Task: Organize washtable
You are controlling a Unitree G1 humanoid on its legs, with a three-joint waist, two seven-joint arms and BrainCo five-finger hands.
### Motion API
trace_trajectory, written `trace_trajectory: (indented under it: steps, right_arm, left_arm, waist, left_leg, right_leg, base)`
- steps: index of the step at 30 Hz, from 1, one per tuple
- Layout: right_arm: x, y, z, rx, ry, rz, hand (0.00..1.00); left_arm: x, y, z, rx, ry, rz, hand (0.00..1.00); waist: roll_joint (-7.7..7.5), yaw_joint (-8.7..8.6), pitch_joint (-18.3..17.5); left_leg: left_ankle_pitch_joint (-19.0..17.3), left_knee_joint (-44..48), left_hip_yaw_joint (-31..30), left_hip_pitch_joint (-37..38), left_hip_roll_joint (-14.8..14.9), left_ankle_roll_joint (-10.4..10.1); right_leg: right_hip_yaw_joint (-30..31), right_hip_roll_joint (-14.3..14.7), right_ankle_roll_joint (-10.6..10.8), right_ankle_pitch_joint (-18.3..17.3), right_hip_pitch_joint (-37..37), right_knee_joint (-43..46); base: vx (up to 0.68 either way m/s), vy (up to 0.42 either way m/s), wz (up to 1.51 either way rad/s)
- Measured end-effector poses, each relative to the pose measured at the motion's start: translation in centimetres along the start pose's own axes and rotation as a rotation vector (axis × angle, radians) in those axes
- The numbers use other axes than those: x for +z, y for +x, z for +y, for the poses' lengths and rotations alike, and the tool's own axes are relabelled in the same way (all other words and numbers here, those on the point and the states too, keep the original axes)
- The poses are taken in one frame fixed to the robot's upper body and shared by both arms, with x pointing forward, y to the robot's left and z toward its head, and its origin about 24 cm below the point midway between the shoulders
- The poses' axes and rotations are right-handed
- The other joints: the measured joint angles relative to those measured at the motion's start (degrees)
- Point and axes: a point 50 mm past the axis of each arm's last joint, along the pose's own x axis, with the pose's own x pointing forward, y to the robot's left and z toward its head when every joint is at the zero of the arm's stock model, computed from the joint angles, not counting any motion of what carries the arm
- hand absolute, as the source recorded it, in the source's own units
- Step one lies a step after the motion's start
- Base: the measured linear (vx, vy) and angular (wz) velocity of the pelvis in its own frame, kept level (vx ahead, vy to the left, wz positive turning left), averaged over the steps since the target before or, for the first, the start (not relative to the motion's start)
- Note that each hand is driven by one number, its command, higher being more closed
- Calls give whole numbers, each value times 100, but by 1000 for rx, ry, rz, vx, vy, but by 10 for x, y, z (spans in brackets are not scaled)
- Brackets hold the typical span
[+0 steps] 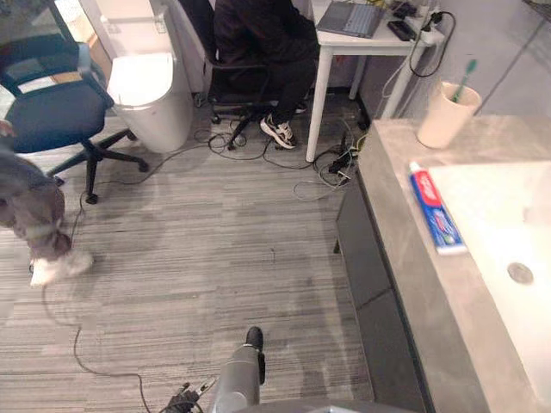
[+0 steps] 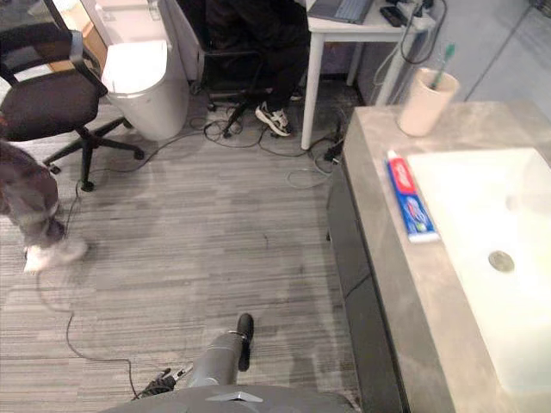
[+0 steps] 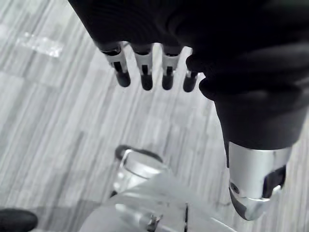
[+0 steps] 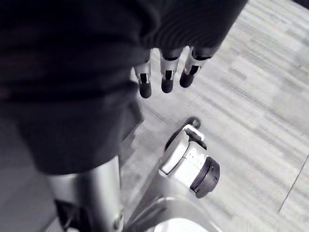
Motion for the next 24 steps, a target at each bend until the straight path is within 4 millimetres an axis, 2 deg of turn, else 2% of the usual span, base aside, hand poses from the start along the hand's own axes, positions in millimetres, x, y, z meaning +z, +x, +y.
trace_trajectory:
  steps: [1,2,3,4,5,6,7,8,9,10,11,12,13,14,16,17,24]
  right_arm:
    - [10,1,10,44,-10,-39,0]
    - [25,2,25,99,-24,-94,0]
    - [34,3,32,126,-31,-128,0]
    - [49,2,43,166,-50,-195,0]
    - [57,1,47,181,-59,-223,0]
    - [58,1,47,180,-59,-225,0]
    - [57,1,46,173,-58,-221,0]
    - [56,1,47,172,-56,-218,0]
    - [51,2,44,161,-55,-200,0]
    - [50,2,44,157,-56,-191,0]
    - [49,2,43,154,-58,-186,0]
    - [50,2,40,142,-55,-188,0]
    - [52,2,37,136,-55,-193,0]
    - [53,2,31,157,-77,-176,0]
    - [56,2,25,184,-125,-161,0]
    - [60,1,49,189,-163,-218,0]
    - [60,1,49,187,-163,-217,0]
  left_arm:
    - [0,0,-3,-13,27,-2,0]
    - [4,1,-4,-27,67,-11,0]
    - [6,2,-4,-33,85,-18,0]
    - [11,3,-10,-54,111,-33,0]
    - [14,4,-12,-63,129,-41,0]
    - [15,4,-14,-70,139,-43,0]
    - [15,4,-16,-80,151,-43,0]
    - [16,4,-17,-81,152,-46,0]
    - [16,4,-15,-80,160,-50,0]
    - [19,4,-15,-82,171,-60,0]
    - [20,4,-15,-87,183,-70,0]
    - [18,4,-20,-96,176,-64,0]
    - [16,3,-21,-98,172,-59,0]
    - [9,2,-26,-110,164,-38,0]
    - [5,0,-31,-123,156,-24,0]
    - [4,2,-20,-121,195,-8,0]
    - [3,2,-20,-121,195,-6,0]
  waist:
    - [-17,-46,2]
    - [14,-117,0]
    - [38,-137,20]
    - [94,-132,26]
    - [121,-120,78]
    - [135,-122,95]
    - [167,-137,90]
    - [176,-140,83]
    - [137,-148,58]
    - [98,-147,35]
    - [65,-162,25]
    - [171,-195,53]
    - [271,-192,48]
    - [421,-174,-41]
    - [602,-207,-177]
    - [258,-297,-597]
    - [262,-297,-596]
  left_leg:
    - [-181,31,-37,385,-132,162]
    - [-332,60,-86,681,-221,263]
    - [-391,36,-123,836,-245,321]
    - [-480,-166,-137,1163,-241,367]
    - [-527,-443,-131,1471,-215,380]
    - [-618,-542,-130,1619,-192,435]
    - [-758,-646,-129,1821,-109,445]
    - [-872,-656,-127,1860,-15,428]
    - [-912,-747,-134,1844,4,371]
    - [-915,-795,-130,1825,-19,365]
    - [-968,-789,-141,1779,-45,278]
    - [-1081,-804,-259,1891,29,129]
    - [-1058,-861,-270,1949,118,54]
    - [-1035,-963,-280,2016,283,-110]
    - [-967,-1143,-297,2111,419,-248]
    - [-470,-1839,-218,2190,263,-202]
    - [-470,-1811,-211,2209,264,-202]
  right_leg:
    - [193,35,700,768,-292,1228]
    - [208,54,965,914,-691,2322]
    - [112,29,902,879,-920,2739]
    - [-108,-70,599,702,-1417,3243]
    - [-346,-233,329,542,-1739,3183]
    - [-481,-317,197,461,-1857,2930]
    - [-768,-422,100,376,-1996,2114]
    - [-968,-382,123,390,-2019,926]
    - [-1131,-349,281,543,-1917,-546]
    - [-1143,-348,245,699,-1883,-1132]
    - [-1131,-334,62,874,-1878,-1534]
    - [-1151,-238,-92,1076,-1749,-1622]
    - [-1165,-144,-122,1054,-1680,-1705]
    - [-1227,15,-150,1045,-1594,-1870]
    - [-1315,142,-208,1081,-1495,-2123]
    - [-1422,26,-33,1655,-624,-3580]
    - [-1418,25,-35,1655,-582,-3556]
  base:
    - [168,175,59]
    - [77,142,61]
    - [-83,76,42]
    - [-233,23,17]
    - [-291,12,5]
    - [-253,-2,-5]
    - [-54,-17,-1]
    - [122,-53,7]
    - [232,-93,10]
    - [266,-158,11]
    - [380,-213,15]
    - [393,-203,13]
    - [450,-181,3]
    - [338,-114,-8]
    - [362,-83,-5]
    - [179,-28,-2]
    - [-15,-1,0]
